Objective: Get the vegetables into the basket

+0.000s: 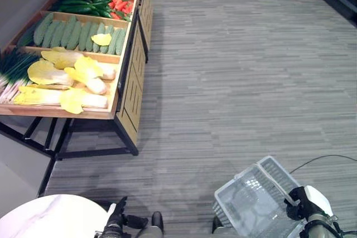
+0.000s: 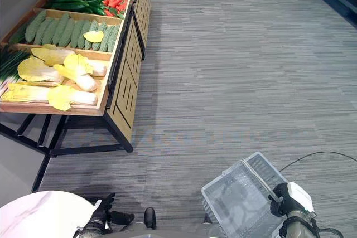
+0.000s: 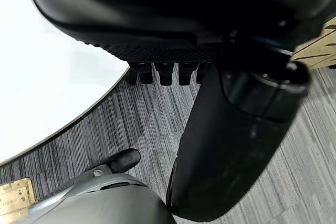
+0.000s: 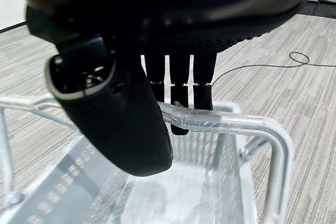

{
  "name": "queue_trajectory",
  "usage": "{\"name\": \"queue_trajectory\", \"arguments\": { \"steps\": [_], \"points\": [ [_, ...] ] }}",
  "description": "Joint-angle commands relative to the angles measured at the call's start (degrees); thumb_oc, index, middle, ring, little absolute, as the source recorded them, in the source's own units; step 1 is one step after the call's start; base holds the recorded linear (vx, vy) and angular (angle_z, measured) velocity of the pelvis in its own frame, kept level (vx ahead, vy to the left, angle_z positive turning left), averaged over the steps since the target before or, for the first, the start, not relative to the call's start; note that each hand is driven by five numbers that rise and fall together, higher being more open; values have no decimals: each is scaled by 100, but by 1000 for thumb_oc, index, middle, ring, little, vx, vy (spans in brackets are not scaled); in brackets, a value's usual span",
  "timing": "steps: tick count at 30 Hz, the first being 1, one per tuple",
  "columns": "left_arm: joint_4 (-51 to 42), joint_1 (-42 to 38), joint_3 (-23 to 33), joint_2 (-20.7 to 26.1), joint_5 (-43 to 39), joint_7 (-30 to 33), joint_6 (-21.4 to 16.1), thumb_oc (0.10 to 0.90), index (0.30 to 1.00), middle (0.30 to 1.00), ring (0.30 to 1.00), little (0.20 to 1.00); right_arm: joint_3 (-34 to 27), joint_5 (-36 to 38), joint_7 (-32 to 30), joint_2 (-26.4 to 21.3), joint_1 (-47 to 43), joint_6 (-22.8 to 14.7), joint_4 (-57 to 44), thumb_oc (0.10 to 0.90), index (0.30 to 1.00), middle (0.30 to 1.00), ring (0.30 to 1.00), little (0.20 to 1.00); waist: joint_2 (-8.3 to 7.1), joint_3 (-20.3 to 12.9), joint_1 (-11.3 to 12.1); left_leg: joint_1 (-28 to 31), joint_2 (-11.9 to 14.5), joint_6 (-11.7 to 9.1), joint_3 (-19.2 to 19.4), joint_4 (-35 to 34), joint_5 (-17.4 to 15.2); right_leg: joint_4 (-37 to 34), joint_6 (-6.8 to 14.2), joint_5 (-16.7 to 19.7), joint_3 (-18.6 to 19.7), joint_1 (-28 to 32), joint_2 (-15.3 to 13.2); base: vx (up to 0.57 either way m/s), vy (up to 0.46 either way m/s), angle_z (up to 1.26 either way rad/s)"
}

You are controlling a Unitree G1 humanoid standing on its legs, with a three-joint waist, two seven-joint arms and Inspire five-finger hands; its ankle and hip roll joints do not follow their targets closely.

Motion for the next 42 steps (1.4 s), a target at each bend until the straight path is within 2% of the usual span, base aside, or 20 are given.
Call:
{"name": "queue_trajectory", "arguments": {
  "steps": [1,3,6,7,10,13,17,19,22,23,24,27,29,31,32,34,37,39,41,42],
  "points": [
    [-369,-427,78,328,117,217,-151,900,1000,1000,1000,1000,-160,302,-550,-420,-738,-10,-456,400,300,300,300,300,-29,480,141,206,207,160,76,883,-1192,1826,522,832,139,-703,-518,57,194,-14],
    [-485,-482,110,387,57,272,-141,900,1000,1000,1000,1000,-130,298,-547,-371,-775,6,-483,400,300,300,300,300,-6,571,115,405,177,176,86,909,-1331,2076,492,834,-3,-1009,-574,197,109,7],
    [-395,-575,168,410,28,320,-145,900,1000,1000,1000,1000,-52,361,-568,-280,-851,19,-462,400,300,300,300,300,-50,647,-1,779,165,23,20,766,-1475,1126,456,748,-305,-1201,-599,368,-95,1],
    [-279,-574,204,392,67,323,-119,900,1000,1000,1000,1000,11,372,-621,-225,-847,21,-550,400,300,300,300,300,-76,658,-130,1033,233,-126,-77,765,-1626,211,514,808,-269,-1423,-506,587,-247,29],
    [-243,-478,230,281,23,322,-104,900,1000,1000,1000,1000,-26,353,-602,-244,-693,20,-574,400,300,300,300,300,-34,588,-191,1269,341,-261,-261,900,-1649,411,442,767,-218,-1397,-403,452,-242,53],
    [-85,-384,229,156,-19,332,-96,900,1000,1000,1000,1000,-24,444,-611,-371,-701,-51,-491,400,300,300,300,300,108,521,-181,1215,692,-507,-534,1253,-1109,806,112,368,-429,-1357,-118,284,-318,81],
    [-85,-352,252,135,-70,345,-108,900,1000,1000,1000,1000,3,422,-636,-475,-691,-95,-608,400,300,300,300,300,165,515,-172,1083,851,-591,-847,1412,-675,1074,-105,50,-495,-1365,63,149,-221,25],
    [-142,-418,238,121,-96,431,-90,900,1000,1000,1000,1000,-26,432,-719,-584,-651,-122,-664,400,300,300,300,300,177,531,-131,773,1122,-712,-917,2015,85,1073,-386,-272,-593,-1141,295,228,-348,31],
    [-206,-482,187,111,-114,417,-97,900,1000,1000,1000,1000,-40,458,-739,-627,-631,-129,-693,400,300,300,300,300,83,583,-109,406,1119,-664,-922,2594,303,947,-543,-363,-609,-944,355,156,-259,27],
    [-256,-498,174,101,-145,441,-79,900,1000,1000,1000,1000,-87,500,-779,-589,-541,-125,-679,400,300,300,300,300,19,633,-100,186,1216,-589,-710,2966,467,798,-681,-513,-667,-677,469,177,-242,2],
    [-284,-519,151,104,-146,447,-78,900,1000,1000,1000,1000,-101,522,-776,-578,-512,-106,-680,400,300,300,300,300,11,659,-75,49,1181,-551,-651,2937,441,755,-682,-552,-675,-579,473,242,-281,9],
    [-232,-626,105,91,-129,458,-70,900,1000,1000,1000,1000,-187,565,-752,-579,-471,-89,-628,400,300,300,300,300,-36,769,7,-544,887,-505,-511,2712,-25,573,-596,-609,-704,-271,415,175,-76,33],
    [-189,-651,93,94,-74,496,-71,900,1000,1000,1000,1000,-218,572,-798,-580,-456,-95,-604,400,300,300,300,300,-43,770,89,-981,698,-442,-217,1839,-351,479,-473,-690,-723,-90,397,183,12,21],
    [-156,-673,101,85,-64,499,-65,900,1000,1000,1000,1000,-192,557,-802,-543,-459,-90,-620,400,300,300,300,300,-52,748,135,-1034,648,-432,-213,1659,-327,495,-455,-715,-676,-66,396,225,41,-13],
    [-123,-671,105,124,1,546,-52,900,1000,1000,1000,1000,-128,569,-844,-442,-446,-95,-594,400,300,300,300,300,18,714,250,-1384,594,-494,-114,820,184,441,-411,-865,-607,197,552,370,63,-29],
    [-5,-590,162,125,42,507,-27,900,1000,1000,1000,1000,-29,483,-778,-344,-467,-97,-623,400,300,300,300,300,1,650,337,-1144,526,-445,-249,714,201,504,-351,-1014,-385,438,627,551,194,-49],
    [-101,-571,105,195,170,491,-54,900,1000,1000,1000,1000,127,411,-766,-68,-607,-42,-633,400,300,300,300,300,-173,518,359,-796,279,-116,139,581,-98,536,-40,-744,-99,413,298,463,340,-125],
    [-299,-654,176,321,4,544,-46,900,1000,1000,1000,1000,353,389,-753,89,-889,4,-597,400,300,300,300,300,-306,586,458,-644,154,113,387,642,-392,1337,238,-291,-44,80,80,271,293,-54],
    [-332,-673,181,373,-8,566,-47,900,1000,1000,1000,1000,418,380,-734,129,-943,-13,-624,400,300,300,300,300,-272,639,454,-527,162,194,417,632,-476,1985,321,22,-52,-266,75,187,166,-32],
    [-398,-676,165,462,-6,561,-13,900,1000,1000,1000,1000,481,326,-707,131,-997,26,-710,400,300,300,300,300,-229,753,414,-175,143,277,449,535,-632,2601,346,415,-244,-704,-111,290,175,-8]
  ]
}}
